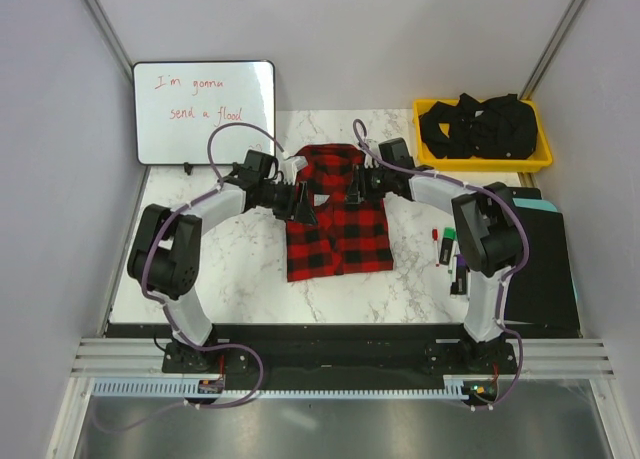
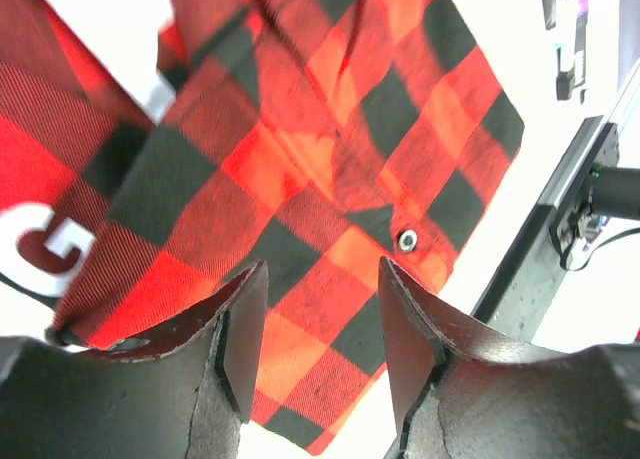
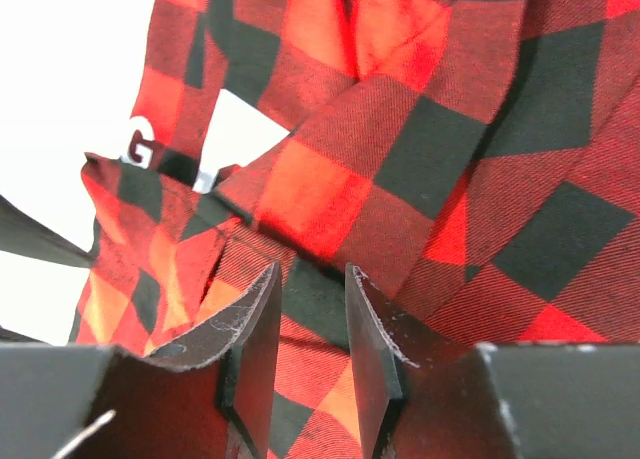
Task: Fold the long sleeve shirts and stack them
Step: Fold the shirt
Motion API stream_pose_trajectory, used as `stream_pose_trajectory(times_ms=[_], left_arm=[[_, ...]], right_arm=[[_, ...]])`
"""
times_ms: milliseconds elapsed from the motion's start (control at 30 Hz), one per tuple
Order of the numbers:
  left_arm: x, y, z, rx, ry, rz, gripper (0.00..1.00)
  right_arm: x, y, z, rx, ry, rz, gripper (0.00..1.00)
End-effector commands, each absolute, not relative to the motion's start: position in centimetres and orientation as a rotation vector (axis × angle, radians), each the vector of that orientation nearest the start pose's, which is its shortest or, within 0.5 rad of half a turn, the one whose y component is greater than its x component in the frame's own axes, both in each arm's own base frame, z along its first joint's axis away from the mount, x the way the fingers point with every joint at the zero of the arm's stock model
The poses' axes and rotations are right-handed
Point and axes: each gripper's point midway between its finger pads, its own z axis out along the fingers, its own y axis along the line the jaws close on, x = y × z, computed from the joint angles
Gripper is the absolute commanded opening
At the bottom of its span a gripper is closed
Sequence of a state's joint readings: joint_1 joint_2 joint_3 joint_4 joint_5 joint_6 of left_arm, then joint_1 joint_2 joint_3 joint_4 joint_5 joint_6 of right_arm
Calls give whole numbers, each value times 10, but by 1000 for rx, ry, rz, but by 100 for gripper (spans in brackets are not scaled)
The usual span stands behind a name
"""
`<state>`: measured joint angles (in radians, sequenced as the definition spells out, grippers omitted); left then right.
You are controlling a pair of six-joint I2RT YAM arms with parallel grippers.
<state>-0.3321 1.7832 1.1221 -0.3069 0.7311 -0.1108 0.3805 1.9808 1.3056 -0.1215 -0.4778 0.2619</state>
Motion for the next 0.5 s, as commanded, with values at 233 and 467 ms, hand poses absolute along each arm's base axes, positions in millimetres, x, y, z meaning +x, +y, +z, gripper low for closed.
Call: stream_pose_trajectory(times_ms=[233,467], left_arm=[[326,-231,79,579,2457,-1020,53],[331,-239,60,615,2519,-945,53]], right_arm=[[367,250,124,-534,2359,931,39],[278,226,77,-530,2612,1031,38]])
